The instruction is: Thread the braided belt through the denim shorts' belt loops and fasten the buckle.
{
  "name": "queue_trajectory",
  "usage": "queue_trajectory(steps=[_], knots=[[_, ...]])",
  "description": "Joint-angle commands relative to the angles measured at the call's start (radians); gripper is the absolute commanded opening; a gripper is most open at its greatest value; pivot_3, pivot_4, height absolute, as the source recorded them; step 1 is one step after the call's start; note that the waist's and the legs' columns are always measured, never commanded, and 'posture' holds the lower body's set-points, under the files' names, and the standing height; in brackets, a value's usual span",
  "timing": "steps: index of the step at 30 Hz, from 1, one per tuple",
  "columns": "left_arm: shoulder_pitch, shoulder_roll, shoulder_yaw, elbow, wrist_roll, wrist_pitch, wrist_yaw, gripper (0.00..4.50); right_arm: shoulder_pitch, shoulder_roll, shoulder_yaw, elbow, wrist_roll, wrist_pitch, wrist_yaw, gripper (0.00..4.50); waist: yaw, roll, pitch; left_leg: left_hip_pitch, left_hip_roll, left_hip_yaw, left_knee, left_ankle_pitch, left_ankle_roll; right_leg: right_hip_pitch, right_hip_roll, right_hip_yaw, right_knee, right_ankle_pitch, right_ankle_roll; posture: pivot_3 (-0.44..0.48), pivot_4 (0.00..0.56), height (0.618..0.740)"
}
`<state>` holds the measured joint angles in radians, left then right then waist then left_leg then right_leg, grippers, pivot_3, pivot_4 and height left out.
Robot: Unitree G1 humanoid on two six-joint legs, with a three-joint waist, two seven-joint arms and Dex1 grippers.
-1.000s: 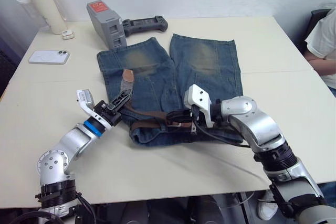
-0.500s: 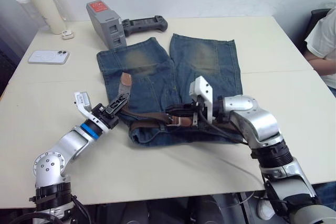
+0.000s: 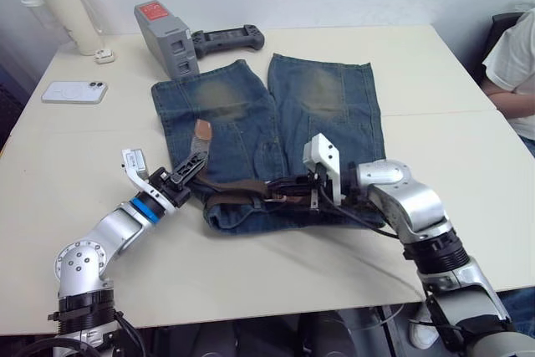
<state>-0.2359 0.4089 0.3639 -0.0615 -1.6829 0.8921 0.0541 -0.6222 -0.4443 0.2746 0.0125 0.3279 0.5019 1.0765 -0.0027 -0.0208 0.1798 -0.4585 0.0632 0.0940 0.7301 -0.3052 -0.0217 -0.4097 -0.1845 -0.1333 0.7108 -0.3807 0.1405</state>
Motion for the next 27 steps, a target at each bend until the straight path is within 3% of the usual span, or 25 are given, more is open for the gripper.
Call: queue_trajectory(steps=[1,13,27], knots=[[-0.016,0.022,0.014,-0.006,0.005,0.003,-0.027,0.00,-0.004,0.005,0.014,0.031,-0.034,-0.046,0.003,0.07,0.000,0.000,0.000,0.000,0.000,0.000,0.000,0.000,0.000,0.000,0.000,0.000,0.000,0.000,0.000,0.000,0.150,0.664],[-0.009,0.021,0.013,-0.010,0.023,0.007,-0.042,0.00,-0.012,-0.008,-0.028,0.047,-0.014,-0.043,0.027,0.07,0.000,0.000,0.000,0.000,0.000,0.000,0.000,0.000,0.000,0.000,0.000,0.000,0.000,0.000,0.000,0.000,0.150,0.664],[0.004,0.007,0.004,-0.026,0.038,0.011,-0.051,0.00,-0.004,0.025,0.040,0.147,-0.084,-0.110,0.061,0.07,-0.002,0.000,0.000,0.001,0.000,0.000,0.000,0.000,0.000,0.000,0.000,0.000,0.000,0.000,0.000,0.000,0.150,0.664]])
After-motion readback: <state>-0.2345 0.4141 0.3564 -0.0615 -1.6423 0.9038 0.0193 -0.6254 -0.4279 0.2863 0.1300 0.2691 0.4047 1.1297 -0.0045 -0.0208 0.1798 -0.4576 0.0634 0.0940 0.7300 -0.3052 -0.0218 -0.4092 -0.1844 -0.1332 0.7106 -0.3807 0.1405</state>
